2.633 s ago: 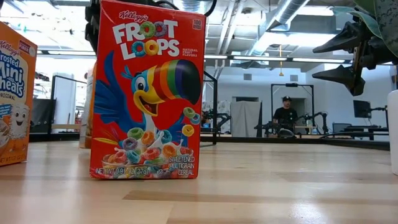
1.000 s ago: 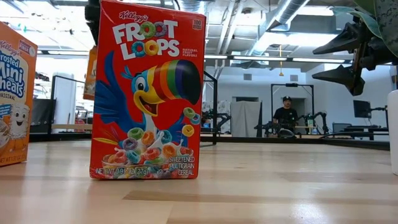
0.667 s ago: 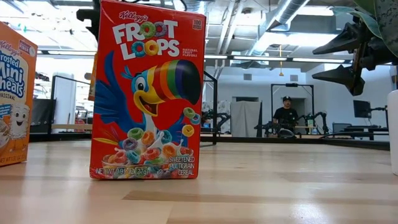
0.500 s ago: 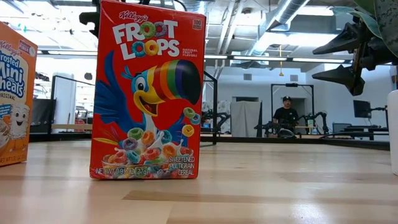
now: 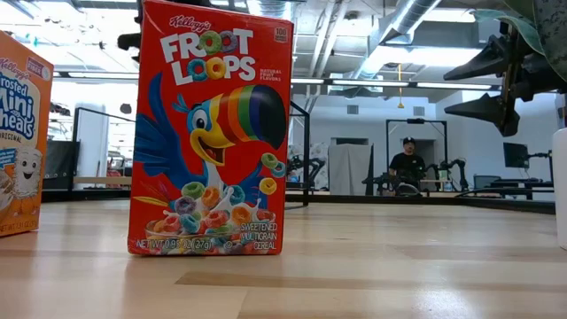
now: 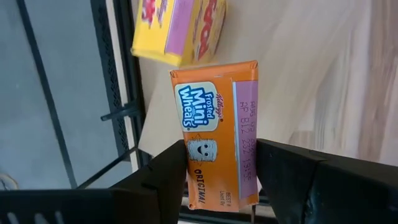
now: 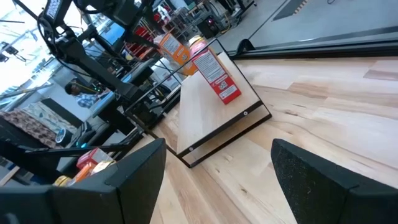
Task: Stack cereal on shelf
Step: Put the top orange cereal box on the shelf
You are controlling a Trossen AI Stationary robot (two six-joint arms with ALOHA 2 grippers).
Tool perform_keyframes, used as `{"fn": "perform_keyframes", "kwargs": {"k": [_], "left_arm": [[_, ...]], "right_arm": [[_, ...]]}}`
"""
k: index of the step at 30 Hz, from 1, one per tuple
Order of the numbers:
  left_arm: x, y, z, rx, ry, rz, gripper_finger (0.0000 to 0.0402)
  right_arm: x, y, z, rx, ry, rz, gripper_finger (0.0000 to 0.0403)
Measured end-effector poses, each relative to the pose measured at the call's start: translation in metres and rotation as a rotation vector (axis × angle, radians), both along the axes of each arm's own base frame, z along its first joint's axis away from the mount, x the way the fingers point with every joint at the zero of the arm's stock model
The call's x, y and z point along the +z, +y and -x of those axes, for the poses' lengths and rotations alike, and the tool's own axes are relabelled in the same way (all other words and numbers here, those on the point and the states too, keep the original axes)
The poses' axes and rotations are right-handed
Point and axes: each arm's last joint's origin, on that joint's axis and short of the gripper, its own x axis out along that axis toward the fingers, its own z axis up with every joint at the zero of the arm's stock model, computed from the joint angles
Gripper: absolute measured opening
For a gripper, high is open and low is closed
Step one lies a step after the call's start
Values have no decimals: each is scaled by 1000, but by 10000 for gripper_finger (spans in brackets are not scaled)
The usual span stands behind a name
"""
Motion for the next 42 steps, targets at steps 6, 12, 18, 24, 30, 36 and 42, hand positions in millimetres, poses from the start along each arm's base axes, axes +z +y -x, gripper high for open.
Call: {"fn": "perform_keyframes", "kwargs": {"k": [6, 12, 18, 24, 30, 36, 42], "left_arm": [[-9, 8, 7, -15, 42, 10, 168], [-20, 20, 15, -79, 94, -8, 168], [-19, 34, 23, -92, 57, -33, 168], [-22, 42, 25, -47, 51, -28, 168], [-33, 50, 20, 1, 109, -15, 168], [-42, 56, 13, 41, 100, 20, 168], [-45, 58, 9, 33, 77, 25, 168]], "right_arm": [[-1, 0, 0, 0, 12, -3, 317], [-2, 0, 0, -6, 18, -3, 317], [-2, -1, 1, -28, 18, 0, 317], [-2, -1, 1, -31, 15, -7, 317], [-2, -1, 1, -56, 14, -3, 317], [-2, -2, 1, -78, 15, 0, 317], [-2, -2, 1, -79, 15, 0, 317]]}}
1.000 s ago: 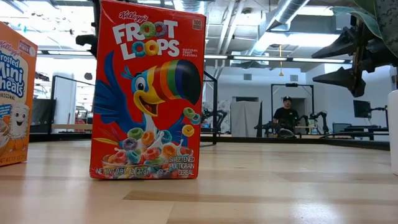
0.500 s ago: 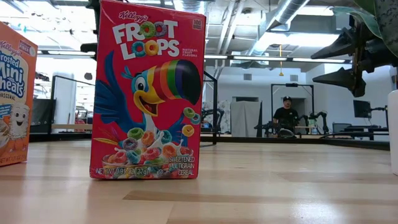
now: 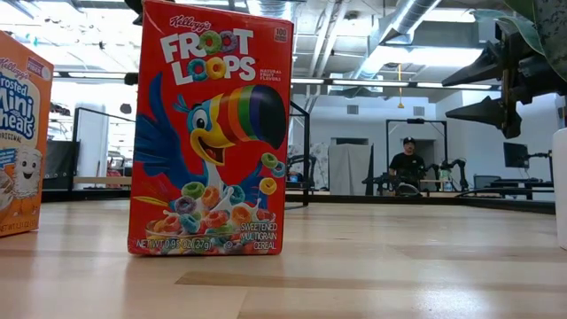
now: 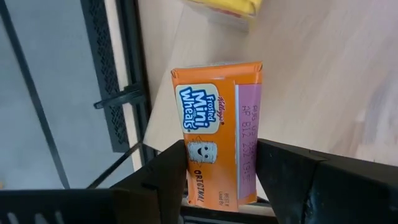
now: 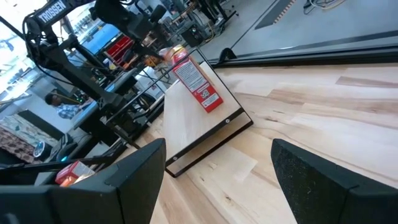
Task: Stack cereal on shelf
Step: Put the top orange cereal box on the shelf
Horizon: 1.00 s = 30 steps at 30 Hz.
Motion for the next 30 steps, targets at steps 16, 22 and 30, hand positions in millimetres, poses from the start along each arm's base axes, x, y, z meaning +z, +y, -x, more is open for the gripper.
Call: {"fn": "perform_keyframes", "kwargs": {"k": [16, 22, 30], "left_arm": [[3, 6, -4, 43, -61, -70, 174], [3, 5, -4, 29, -53, -52, 222], [3, 6, -1, 62, 11, -102, 271]], "right_arm": [[0, 0, 0, 0, 0, 0, 317], [0, 0, 0, 0, 0, 0, 317], [0, 0, 0, 0, 0, 0, 317]]}}
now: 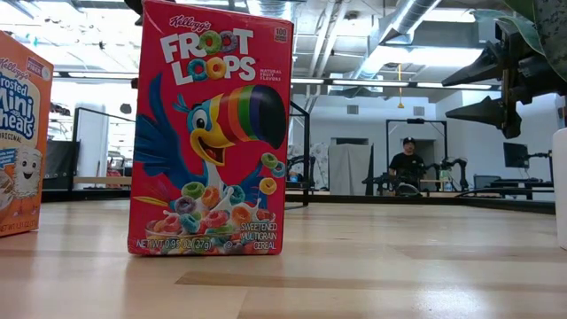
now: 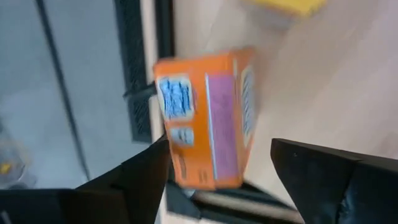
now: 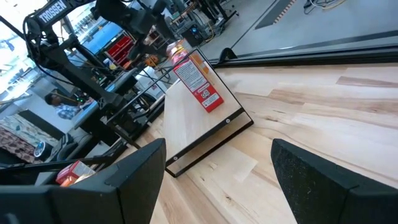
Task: Stack cereal on shelf
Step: Put the top orange cereal box on the shelf
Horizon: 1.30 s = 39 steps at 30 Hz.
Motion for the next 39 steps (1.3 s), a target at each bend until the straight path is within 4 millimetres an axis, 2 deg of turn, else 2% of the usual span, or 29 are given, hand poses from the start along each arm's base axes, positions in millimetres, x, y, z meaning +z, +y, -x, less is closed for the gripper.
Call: {"fn": "perform_keyframes", "kwargs": {"k": [9, 17, 30, 34, 39], "left_arm": [[6, -2, 1, 98, -26, -4, 274], [19, 0, 2, 258, -28, -100, 274], [53, -21, 4, 382, -85, -3, 271], [66, -32, 5, 432, -206, 59, 250], [96, -59, 19, 457, -514, 114, 197]], "right_arm": [[0, 0, 0, 0, 0, 0, 317], [0, 0, 0, 0, 0, 0, 317], [0, 0, 0, 2, 3, 7, 317], [0, 0, 0, 2, 3, 7, 317], [0, 0, 0, 2, 4, 7, 317]]}}
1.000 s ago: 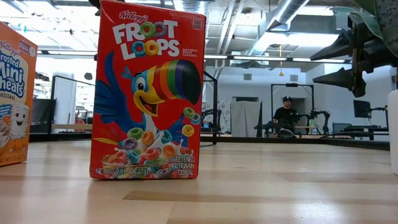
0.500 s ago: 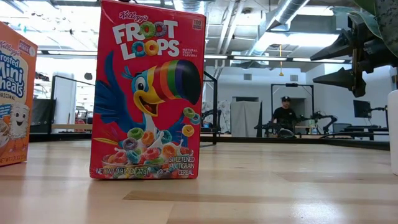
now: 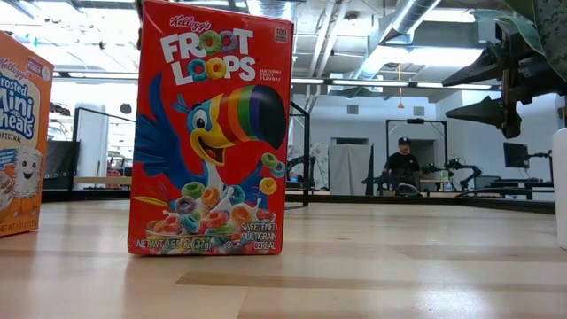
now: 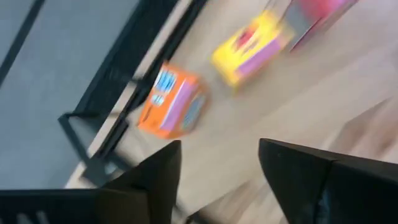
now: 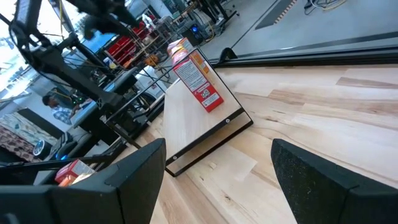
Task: Stack cereal on shelf
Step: Put the top orange cereal box on the shelf
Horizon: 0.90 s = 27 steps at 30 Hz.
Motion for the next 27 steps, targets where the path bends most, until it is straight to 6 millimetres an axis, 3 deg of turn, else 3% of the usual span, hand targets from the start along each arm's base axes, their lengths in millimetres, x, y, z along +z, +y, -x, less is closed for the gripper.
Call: {"fn": "perform_keyframes", "kwargs": {"k": [4, 7, 17, 27], "left_arm": [[24, -27, 25, 111, -258, -65, 150], [27, -46, 41, 221, -362, -106, 119], [-18, -82, 62, 293, -378, -37, 28], [-36, -97, 68, 286, -434, 56, 1]], "right_arm": [[0, 0, 0, 0, 1, 1, 317], [0, 0, 0, 0, 2, 3, 317], [0, 0, 0, 0, 0, 0, 317], [0, 0, 0, -1, -3, -8, 317]]}}
